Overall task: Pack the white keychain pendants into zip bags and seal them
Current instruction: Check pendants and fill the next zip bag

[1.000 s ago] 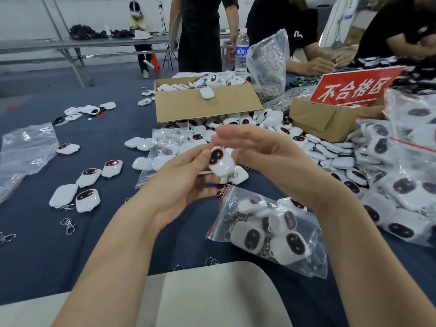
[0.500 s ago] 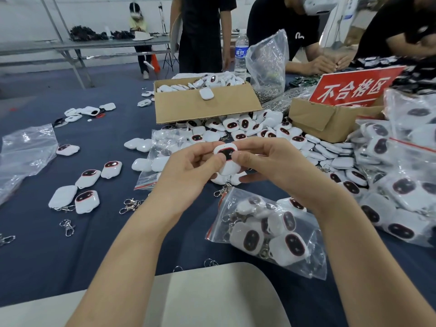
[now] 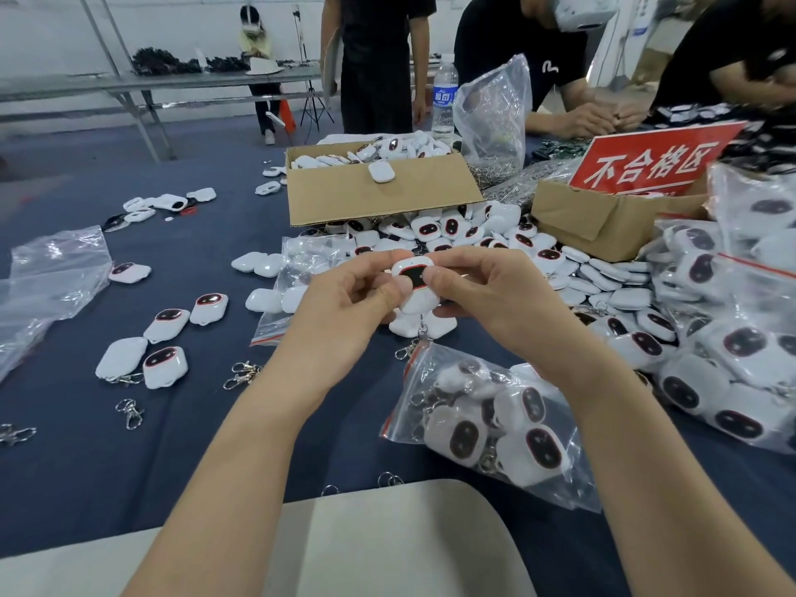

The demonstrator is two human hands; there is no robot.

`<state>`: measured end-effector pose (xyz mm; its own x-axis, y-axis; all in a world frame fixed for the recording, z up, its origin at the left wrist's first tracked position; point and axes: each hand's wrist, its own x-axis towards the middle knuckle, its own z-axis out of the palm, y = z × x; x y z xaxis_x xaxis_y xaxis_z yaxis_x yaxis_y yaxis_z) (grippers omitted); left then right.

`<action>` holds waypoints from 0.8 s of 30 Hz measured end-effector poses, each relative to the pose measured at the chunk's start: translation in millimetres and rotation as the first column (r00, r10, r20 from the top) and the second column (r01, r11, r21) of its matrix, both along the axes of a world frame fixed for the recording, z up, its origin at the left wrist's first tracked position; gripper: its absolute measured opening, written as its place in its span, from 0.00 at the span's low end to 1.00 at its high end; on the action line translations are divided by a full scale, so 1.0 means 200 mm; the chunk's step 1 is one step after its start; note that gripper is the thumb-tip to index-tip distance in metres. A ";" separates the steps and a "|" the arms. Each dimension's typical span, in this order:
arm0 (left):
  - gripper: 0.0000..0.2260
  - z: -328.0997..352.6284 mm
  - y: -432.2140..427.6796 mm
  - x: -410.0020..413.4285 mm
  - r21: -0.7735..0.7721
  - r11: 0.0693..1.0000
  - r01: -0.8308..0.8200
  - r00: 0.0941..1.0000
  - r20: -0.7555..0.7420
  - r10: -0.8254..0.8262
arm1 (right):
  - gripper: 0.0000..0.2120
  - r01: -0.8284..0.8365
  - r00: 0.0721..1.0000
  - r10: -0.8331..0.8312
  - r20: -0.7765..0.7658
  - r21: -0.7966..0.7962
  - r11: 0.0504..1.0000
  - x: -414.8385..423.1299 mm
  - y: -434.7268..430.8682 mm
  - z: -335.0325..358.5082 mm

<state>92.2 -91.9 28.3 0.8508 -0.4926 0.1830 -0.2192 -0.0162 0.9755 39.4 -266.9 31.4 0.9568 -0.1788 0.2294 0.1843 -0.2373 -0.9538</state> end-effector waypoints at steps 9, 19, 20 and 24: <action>0.18 -0.02 -0.02 -0.01 0.100 0.994 0.045 0.997 0.050 -0.051 | 0.06 0.004 1.000 -0.003 -0.017 0.032 0.999 0.00 0.00 -0.01; 0.16 -0.02 -0.02 -0.01 0.115 0.993 0.030 0.996 0.085 -0.040 | 0.08 -0.021 1.000 0.021 -0.001 0.023 1.000 0.02 -0.01 -0.03; 0.16 -0.02 -0.02 -0.01 0.122 0.992 0.027 0.995 0.088 -0.038 | 0.08 -0.024 1.000 0.024 0.000 0.022 0.999 0.02 -0.01 -0.03; 0.17 -0.02 -0.02 -0.02 0.148 0.989 0.015 0.994 0.108 -0.031 | 0.09 -0.045 0.999 0.045 0.009 0.025 0.999 0.02 -0.02 -0.04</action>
